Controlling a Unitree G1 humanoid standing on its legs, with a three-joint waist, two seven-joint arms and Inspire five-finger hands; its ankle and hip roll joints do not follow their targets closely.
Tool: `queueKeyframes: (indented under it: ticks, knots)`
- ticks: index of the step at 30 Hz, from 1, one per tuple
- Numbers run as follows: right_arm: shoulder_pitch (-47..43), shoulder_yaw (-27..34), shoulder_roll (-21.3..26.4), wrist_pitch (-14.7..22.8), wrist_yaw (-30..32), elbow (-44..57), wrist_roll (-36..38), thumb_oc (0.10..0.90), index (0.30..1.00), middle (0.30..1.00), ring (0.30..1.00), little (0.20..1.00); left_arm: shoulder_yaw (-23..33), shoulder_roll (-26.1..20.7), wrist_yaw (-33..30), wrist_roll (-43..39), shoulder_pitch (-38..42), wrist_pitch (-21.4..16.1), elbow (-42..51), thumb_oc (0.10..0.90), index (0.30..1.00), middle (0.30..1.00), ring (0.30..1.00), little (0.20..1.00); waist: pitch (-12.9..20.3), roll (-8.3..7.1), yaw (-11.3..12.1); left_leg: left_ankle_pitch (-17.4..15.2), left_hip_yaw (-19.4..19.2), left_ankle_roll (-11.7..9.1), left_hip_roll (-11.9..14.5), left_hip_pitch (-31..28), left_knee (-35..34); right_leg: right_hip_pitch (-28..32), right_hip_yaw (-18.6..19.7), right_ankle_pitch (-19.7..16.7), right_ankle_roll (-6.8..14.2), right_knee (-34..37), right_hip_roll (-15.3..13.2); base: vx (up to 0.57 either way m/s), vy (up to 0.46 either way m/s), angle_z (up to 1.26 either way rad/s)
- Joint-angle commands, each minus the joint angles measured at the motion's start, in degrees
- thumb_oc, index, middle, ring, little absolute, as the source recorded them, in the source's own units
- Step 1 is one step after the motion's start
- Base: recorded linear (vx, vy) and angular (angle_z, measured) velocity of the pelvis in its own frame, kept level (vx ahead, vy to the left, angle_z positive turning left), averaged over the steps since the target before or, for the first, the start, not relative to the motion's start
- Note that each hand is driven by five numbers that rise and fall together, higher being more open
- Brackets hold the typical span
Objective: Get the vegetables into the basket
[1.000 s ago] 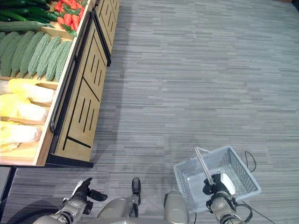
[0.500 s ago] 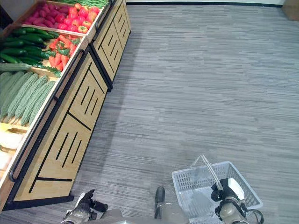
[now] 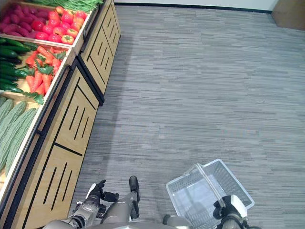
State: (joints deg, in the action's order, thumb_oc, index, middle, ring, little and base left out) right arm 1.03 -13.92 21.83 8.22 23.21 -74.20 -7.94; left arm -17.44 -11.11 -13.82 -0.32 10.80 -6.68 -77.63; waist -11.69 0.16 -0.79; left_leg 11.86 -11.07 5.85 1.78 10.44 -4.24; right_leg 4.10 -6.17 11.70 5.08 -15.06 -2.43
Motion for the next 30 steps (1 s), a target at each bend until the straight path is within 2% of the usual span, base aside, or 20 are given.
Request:
queueKeyframes:
  ticks: [1, 3, 5, 8, 10, 14, 16, 17, 19, 22, 23, 27, 30]
  knots:
    - [-2.3, 1.7, 3.0, 0.8, 2.4, 2.3, 1.8, 0.4, 0.3, 0.3, 0.3, 0.3, 1.0, -2.8, -1.2, 1.3, -3.0, 0.6, 0.0, 0.9, 1.0, 1.0, 1.0, 1.0, 0.1, -2.96, 3.0, -5.3, 1.7, -6.6, 1.2, 0.6, 4.1, -5.3, 3.6, -12.7, 3.4, 7.2, -5.7, 0.07, 0.187, 0.35]
    - [-3.8, 1.1, 2.4, 0.8, 2.5, 2.3, 1.9, 0.4, 0.3, 0.3, 0.3, 0.3, 1.0, -3.3, -1.6, 1.1, -2.4, 0.5, 0.0, 0.9, 1.0, 1.0, 1.0, 1.0, -0.2, -3.47, 3.0, -5.8, 1.0, -6.0, 0.5, 0.5, 3.9, -7.0, 3.9, -15.8, 4.3, 5.5, -6.5, 0.04, 0.222, 0.29]
    - [-4.6, 0.5, 1.9, 0.8, 2.5, 2.6, 2.0, 0.4, 0.3, 0.3, 0.3, 0.3, 1.2, -3.8, -1.5, 0.5, -1.6, 0.6, 0.5, 0.9, 1.0, 1.0, 1.0, 1.0, -0.2, -3.48, 3.1, -5.8, 0.9, -5.5, 0.0, 0.5, 3.2, -8.0, 3.9, -16.5, 4.7, 2.2, -6.6, 0.04, 0.181, 0.14]
    - [-5.4, -0.1, 1.4, 1.1, 2.5, 2.7, 2.0, 0.4, 0.3, 0.3, 0.3, 0.3, 1.4, -4.3, -1.5, 0.3, -1.4, 0.6, 0.2, 0.9, 1.0, 1.0, 1.0, 1.0, -0.1, -3.3, 3.1, -6.7, 1.4, -4.9, -0.7, -1.2, 2.6, -9.5, 3.8, -18.0, 4.5, -2.3, -6.1, 0.08, 0.153, 0.16]
    - [-5.7, -0.6, 1.3, 1.3, 2.2, 3.1, 1.9, 0.4, 0.3, 0.3, 0.3, 0.3, 1.7, -4.5, -1.4, 0.1, -1.4, 0.5, 0.2, 0.9, 1.0, 1.0, 1.0, 1.0, -0.2, -3.12, 2.9, -7.5, 2.0, -4.7, -1.1, -2.8, 2.3, -11.1, 3.9, -18.4, 3.8, -2.6, -5.3, 0.12, 0.079, 0.11]
    - [-6.7, -1.7, 1.3, 1.8, 2.3, 3.4, 1.7, 0.4, 0.3, 0.3, 0.3, 0.3, 1.9, -4.3, -1.3, -0.2, -1.5, 0.3, -0.3, 0.9, 1.0, 1.0, 1.0, 1.0, -1.2, -2.29, 2.2, -8.5, 4.3, -4.6, -1.2, -4.7, 2.5, -15.5, 5.4, -15.8, 2.7, -0.4, -3.0, 0.12, 0.013, 0.31]
    - [-6.8, -1.8, 1.4, 1.9, 2.4, 3.6, 1.8, 0.4, 0.3, 0.3, 0.3, 0.3, 1.9, -4.2, -1.3, -0.2, -1.5, 0.3, -0.5, 0.9, 1.0, 1.0, 1.0, 1.0, -1.6, -2.27, 1.8, -8.9, 5.0, -4.5, -1.5, -5.4, 2.6, -16.2, 6.2, -15.6, 2.7, 0.7, -2.5, 0.12, -0.023, 0.48]
    - [-7.3, -2.2, 1.5, 2.0, 2.5, 4.1, 1.8, 0.4, 0.3, 0.3, 0.3, 0.3, 2.0, -3.9, -1.4, -0.3, -1.5, 0.2, -0.7, 0.9, 1.0, 1.0, 1.0, 1.0, -2.2, -2.49, 1.1, -9.6, 7.0, -4.6, -2.2, -6.5, 2.7, -18.7, 9.3, -17.0, 3.1, 4.4, -1.2, 0.16, -0.05, 0.36]
    - [-7.3, -2.4, 1.6, 2.1, 2.4, 4.2, 1.8, 0.4, 0.3, 0.3, 0.3, 0.3, 2.1, -3.8, -1.3, -0.3, -1.5, 0.0, -1.1, 0.9, 1.0, 1.0, 1.0, 1.0, -2.7, -2.75, 0.1, -10.5, 9.1, -4.6, -3.1, -7.6, 3.1, -20.5, 12.4, -18.9, 3.4, 7.2, -0.3, 0.17, -0.066, 0.25]
    - [-7.0, -2.2, 1.7, 2.0, 2.2, 4.0, 1.7, 0.4, 0.3, 0.3, 0.3, 0.3, 2.4, -3.6, -1.1, -0.5, -1.9, -0.1, -1.5, 0.9, 1.0, 1.0, 1.0, 1.0, -2.9, -2.96, -0.5, -11.5, 11.3, -4.6, -3.5, -8.8, 3.4, -21.1, 12.4, -20.2, 3.7, 8.5, -0.1, 0.15, -0.09, 0.72]
    - [-6.5, -1.9, 2.0, 2.1, 2.3, 3.6, 1.5, 0.4, 0.3, 0.3, 0.3, 0.3, 2.5, -3.2, -0.9, -0.5, -2.5, 0.0, -1.9, 0.9, 1.0, 1.0, 1.0, 1.0, -2.7, -3.4, -0.6, -12.1, 13.1, -4.8, -4.0, -9.3, 4.1, -19.4, 12.5, -20.2, 3.5, 9.6, -0.2, 0.19, -0.173, 1.14]
    - [-6.8, -1.9, 2.6, 2.1, 2.3, 3.0, 1.4, 0.4, 0.3, 0.3, 0.3, 0.3, 3.4, -2.8, -1.0, -1.3, -3.2, 0.2, -2.6, 0.9, 1.0, 1.0, 1.0, 1.0, -1.8, -3.42, -0.1, -12.5, 14.6, -5.4, -3.5, -9.6, 4.4, -17.5, 12.1, -19.9, 2.4, 10.9, 0.6, 0.14, -0.174, 0.77]
    - [-6.9, -2.0, 3.7, 2.3, 2.3, 3.5, 1.6, 0.4, 0.3, 0.3, 0.3, 0.3, 3.4, -2.7, -1.2, -1.8, -3.1, 0.6, -2.8, 0.9, 1.0, 1.0, 1.0, 1.0, -1.2, -2.99, 0.4, -12.4, 17.3, -6.6, -2.3, -9.0, 5.2, -16.7, 10.4, -18.2, 1.0, 10.4, 1.7, 0.12, -0.195, 0.32]
